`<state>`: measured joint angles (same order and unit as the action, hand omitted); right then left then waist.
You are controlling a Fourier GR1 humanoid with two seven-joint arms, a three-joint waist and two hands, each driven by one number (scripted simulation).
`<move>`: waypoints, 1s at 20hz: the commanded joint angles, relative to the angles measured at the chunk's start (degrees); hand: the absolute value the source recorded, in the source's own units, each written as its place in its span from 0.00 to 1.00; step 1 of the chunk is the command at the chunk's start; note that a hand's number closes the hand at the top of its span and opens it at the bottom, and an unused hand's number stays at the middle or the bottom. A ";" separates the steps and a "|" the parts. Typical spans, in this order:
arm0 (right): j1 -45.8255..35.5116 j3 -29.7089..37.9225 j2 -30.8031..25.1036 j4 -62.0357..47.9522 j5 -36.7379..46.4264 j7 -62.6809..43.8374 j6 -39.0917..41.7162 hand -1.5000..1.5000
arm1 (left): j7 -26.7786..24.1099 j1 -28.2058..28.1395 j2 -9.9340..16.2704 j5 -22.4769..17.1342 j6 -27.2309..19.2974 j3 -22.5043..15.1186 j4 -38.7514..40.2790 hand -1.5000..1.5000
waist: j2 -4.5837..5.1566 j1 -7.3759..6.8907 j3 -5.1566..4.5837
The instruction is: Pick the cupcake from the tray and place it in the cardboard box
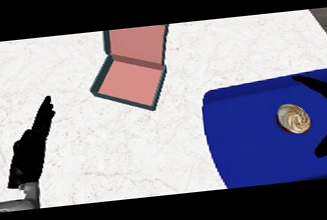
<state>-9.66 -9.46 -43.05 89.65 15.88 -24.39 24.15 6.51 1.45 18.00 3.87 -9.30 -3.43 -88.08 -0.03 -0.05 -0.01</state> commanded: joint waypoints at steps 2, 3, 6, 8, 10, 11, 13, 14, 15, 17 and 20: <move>2.91 2.56 1.65 -3.39 5.13 6.43 -0.11 0.00 | -1.00 1.35 -4.64 3.36 -1.72 -1.57 3.64 0.50 | 0.05 0.16 0.01; 0.04 1.55 4.66 -2.90 6.35 2.38 0.85 0.00 | -1.63 -5.45 -1.99 2.09 0.77 -0.25 -3.60 0.50 | -0.01 -0.27 0.01; 0.93 3.01 6.73 -5.11 9.50 5.28 1.10 0.00 | -0.99 -0.96 -4.02 3.19 1.09 0.58 1.31 0.50 | 0.03 -0.02 0.01; -0.48 3.74 8.78 -3.03 9.28 2.20 3.17 0.00 | 1.03 0.16 -2.79 2.61 3.10 2.07 -0.53 0.50 | 0.01 -0.02 0.00; -2.54 6.13 7.29 -2.74 8.05 2.54 6.56 0.00 | 0.39 -1.72 -3.55 3.98 2.43 1.49 -1.10 0.50 | 0.02 -0.11 0.00; 5.41 6.49 7.30 1.26 10.29 4.90 3.23 0.00 | 1.17 -2.86 -2.89 3.04 3.29 2.70 -3.97 0.50 | -0.04 0.11 0.01; -1.40 4.06 10.70 -8.25 14.30 6.48 1.77 0.00 | -1.90 -0.83 -3.94 3.49 2.86 3.51 1.10 0.50 | 0.08 -0.21 0.01; 5.24 7.46 8.79 2.01 11.18 4.58 5.71 0.00 | 0.02 -0.01 -4.94 4.24 2.73 3.09 -0.16 0.50 | -0.02 0.19 0.00; 2.96 6.81 10.93 -0.46 11.67 4.11 3.74 0.00 | -8.16 -1.68 -3.47 2.09 4.60 5.79 5.17 0.50 | 0.02 0.08 -0.01; 0.56 6.61 13.17 -3.56 15.26 4.50 3.59 0.00 | -2.10 -3.25 -5.21 4.90 3.43 3.65 -0.50 0.50 | 0.01 -0.10 0.01; 4.21 5.86 16.13 -2.55 17.03 6.20 0.04 0.00 | -3.05 -2.86 -5.62 4.31 4.02 4.53 0.32 0.50 | 0.00 0.02 0.00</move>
<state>-7.24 -3.18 -30.75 86.30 30.45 -18.37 26.62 4.88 -0.15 13.44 7.84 -5.45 0.50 -88.17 -0.02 -0.06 0.00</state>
